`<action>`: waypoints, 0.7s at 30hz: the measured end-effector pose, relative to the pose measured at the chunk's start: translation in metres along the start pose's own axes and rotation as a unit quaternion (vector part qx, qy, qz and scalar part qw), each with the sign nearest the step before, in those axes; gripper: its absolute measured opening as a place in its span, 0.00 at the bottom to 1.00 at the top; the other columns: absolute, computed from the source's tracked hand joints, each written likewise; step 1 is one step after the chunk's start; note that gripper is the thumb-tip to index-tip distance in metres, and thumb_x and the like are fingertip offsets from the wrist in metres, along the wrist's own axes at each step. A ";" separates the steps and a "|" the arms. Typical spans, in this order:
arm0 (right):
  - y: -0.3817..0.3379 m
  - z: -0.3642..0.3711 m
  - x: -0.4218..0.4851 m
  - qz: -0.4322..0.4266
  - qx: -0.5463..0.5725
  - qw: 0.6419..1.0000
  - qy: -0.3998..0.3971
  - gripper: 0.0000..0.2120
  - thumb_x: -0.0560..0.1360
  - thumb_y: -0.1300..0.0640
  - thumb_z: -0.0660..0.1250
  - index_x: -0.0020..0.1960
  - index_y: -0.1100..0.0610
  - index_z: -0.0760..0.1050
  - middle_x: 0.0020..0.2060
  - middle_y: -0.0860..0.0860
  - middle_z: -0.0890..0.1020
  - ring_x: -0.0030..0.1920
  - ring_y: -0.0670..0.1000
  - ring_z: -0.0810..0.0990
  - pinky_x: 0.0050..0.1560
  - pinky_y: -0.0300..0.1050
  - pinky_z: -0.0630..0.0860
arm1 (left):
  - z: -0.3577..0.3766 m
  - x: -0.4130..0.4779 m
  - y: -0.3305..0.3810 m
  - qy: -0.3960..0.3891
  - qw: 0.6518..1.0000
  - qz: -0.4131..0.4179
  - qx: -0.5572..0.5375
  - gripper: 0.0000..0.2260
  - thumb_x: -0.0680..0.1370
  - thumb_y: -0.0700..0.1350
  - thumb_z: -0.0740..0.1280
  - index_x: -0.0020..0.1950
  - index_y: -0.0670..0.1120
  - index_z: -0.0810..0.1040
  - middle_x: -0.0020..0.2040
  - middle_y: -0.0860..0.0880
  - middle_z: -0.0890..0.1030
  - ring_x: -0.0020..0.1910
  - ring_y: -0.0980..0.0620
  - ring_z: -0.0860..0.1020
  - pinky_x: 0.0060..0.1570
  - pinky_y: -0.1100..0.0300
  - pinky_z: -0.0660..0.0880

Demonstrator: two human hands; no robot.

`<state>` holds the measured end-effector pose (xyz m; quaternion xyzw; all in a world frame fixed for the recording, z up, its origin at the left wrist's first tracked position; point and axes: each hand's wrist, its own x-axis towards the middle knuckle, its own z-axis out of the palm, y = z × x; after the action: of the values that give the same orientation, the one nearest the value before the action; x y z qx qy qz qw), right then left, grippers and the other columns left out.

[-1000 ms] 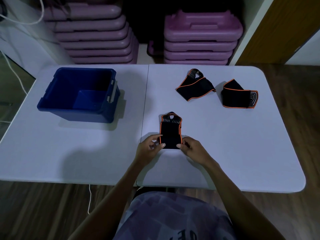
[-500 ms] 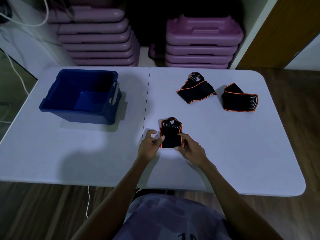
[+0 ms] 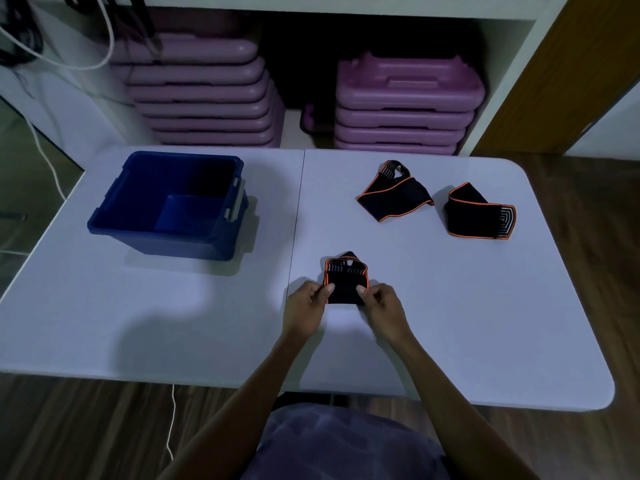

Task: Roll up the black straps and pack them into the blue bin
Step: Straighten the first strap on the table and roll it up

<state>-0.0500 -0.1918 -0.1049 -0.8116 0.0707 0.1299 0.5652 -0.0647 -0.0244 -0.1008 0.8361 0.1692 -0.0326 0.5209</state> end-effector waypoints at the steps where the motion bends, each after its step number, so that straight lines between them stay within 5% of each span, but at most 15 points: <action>1: -0.004 0.000 0.001 0.016 0.050 0.999 0.006 0.16 0.75 0.46 0.68 0.40 0.57 0.69 0.33 0.48 0.75 0.30 0.44 0.74 0.35 0.44 0.70 | 0.000 0.003 0.003 0.002 1.000 -0.011 0.002 0.15 0.76 0.52 0.66 0.33 0.49 0.70 0.30 0.55 0.73 0.30 0.56 0.72 0.35 0.59 0.68; 5: -0.015 -0.010 0.010 0.107 0.145 0.983 -0.033 0.19 0.75 0.56 0.70 0.62 0.57 0.68 0.43 0.59 0.79 0.35 0.51 0.79 0.33 0.36 0.76 | 0.001 0.019 0.004 0.016 0.999 0.024 0.025 0.17 0.73 0.56 0.66 0.35 0.43 0.73 0.35 0.49 0.75 0.33 0.51 0.74 0.35 0.55 0.70; 10: -0.022 -0.013 0.015 0.094 0.055 0.992 -0.061 0.10 0.75 0.59 0.69 0.55 0.60 0.77 0.32 0.53 0.77 0.28 0.49 0.74 0.29 0.38 0.70 | 0.000 0.034 -0.006 -0.072 0.990 0.095 0.077 0.10 0.73 0.55 0.60 0.39 0.52 0.76 0.34 0.54 0.75 0.35 0.51 0.75 0.37 0.54 0.71; 14: -0.028 -0.003 0.014 0.082 0.039 0.995 -0.040 0.05 0.74 0.61 0.70 0.49 0.59 0.79 0.33 0.55 0.77 0.29 0.51 0.74 0.32 0.42 0.72 | -0.005 0.026 -0.011 -0.065 0.993 0.083 0.053 0.07 0.73 0.51 0.60 0.40 0.51 0.76 0.34 0.53 0.76 0.34 0.52 0.74 0.35 0.56 0.70; 21: -0.060 0.079 0.003 0.042 0.011 0.992 -0.121 0.05 0.71 0.65 0.72 0.46 0.64 0.81 0.34 0.55 0.78 0.31 0.48 0.77 0.33 0.36 0.76 | -0.060 -0.014 -0.044 0.143 0.987 -0.019 0.067 0.13 0.79 0.48 0.58 0.61 0.48 0.74 0.52 0.44 0.80 0.53 0.43 0.77 0.50 0.51 0.74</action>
<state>-0.0420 -0.0969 -0.0770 -0.7796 0.0374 0.2503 0.5729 -0.0989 0.0425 -0.1081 0.8616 0.2554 0.0656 0.4337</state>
